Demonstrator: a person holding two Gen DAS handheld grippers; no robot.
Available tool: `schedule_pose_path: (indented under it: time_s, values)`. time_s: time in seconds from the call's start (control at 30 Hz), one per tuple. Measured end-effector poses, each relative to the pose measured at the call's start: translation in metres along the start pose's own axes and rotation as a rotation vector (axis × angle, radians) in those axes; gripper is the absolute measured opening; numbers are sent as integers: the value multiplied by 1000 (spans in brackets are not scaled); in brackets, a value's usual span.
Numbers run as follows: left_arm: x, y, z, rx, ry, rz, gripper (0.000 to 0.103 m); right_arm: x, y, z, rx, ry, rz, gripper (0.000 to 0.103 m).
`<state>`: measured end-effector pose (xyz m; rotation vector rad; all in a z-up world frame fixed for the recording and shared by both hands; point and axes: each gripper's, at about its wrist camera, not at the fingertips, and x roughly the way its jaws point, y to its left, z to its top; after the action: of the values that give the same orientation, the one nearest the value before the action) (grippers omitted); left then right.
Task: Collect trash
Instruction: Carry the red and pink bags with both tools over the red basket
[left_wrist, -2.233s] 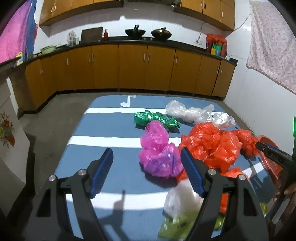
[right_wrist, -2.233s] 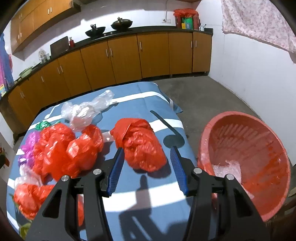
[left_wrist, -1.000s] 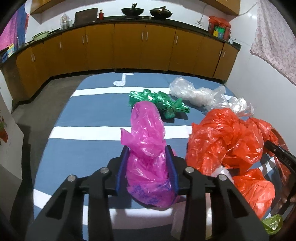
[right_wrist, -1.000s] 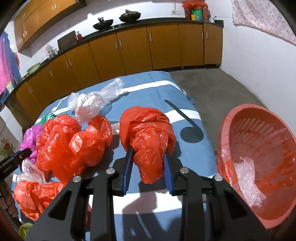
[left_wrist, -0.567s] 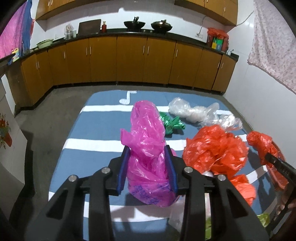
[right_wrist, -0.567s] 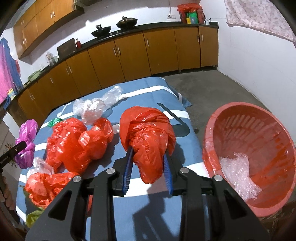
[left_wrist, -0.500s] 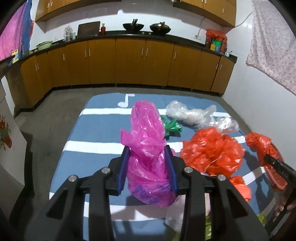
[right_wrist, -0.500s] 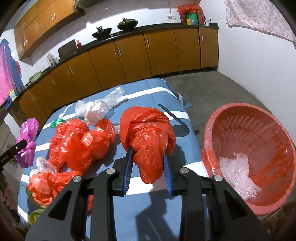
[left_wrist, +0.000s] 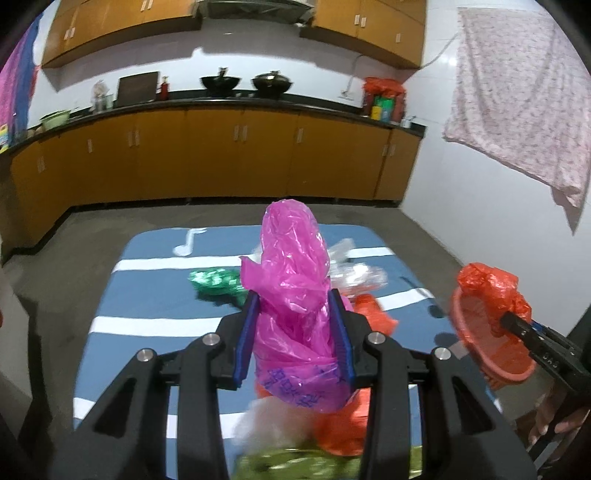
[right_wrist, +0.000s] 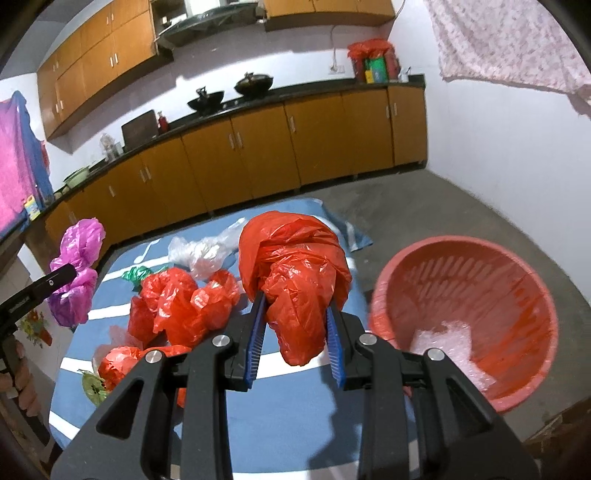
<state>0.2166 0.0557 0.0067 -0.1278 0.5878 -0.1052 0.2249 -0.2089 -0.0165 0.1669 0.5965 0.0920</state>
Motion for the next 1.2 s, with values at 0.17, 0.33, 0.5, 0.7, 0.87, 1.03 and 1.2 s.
schedule_pose_path:
  time_s: [0.17, 0.33, 0.5, 0.7, 0.87, 1.03, 1.2]
  values:
    - [1, -33, 3, 29, -6, -65, 38, -17, -13, 0, 8, -39, -57, 31]
    - [4, -68, 3, 60, -6, -130, 38, -28, -34, -2, 37, -53, -104, 31]
    - [11, -101, 1, 87, 3, -184, 38, -36, -55, -5, 66, -63, -156, 31]
    - [25, -141, -3, 116, 23, -246, 38, -43, -79, -6, 99, -80, -211, 31]
    - [38, -175, -9, 148, 44, -302, 38, -45, -99, -9, 133, -86, -258, 31]
    - [57, -204, -14, 170, 71, -351, 38, -42, -119, -12, 176, -87, -295, 31]
    - [75, -229, -17, 188, 99, -387, 38, -38, -134, -14, 204, -87, -317, 31]
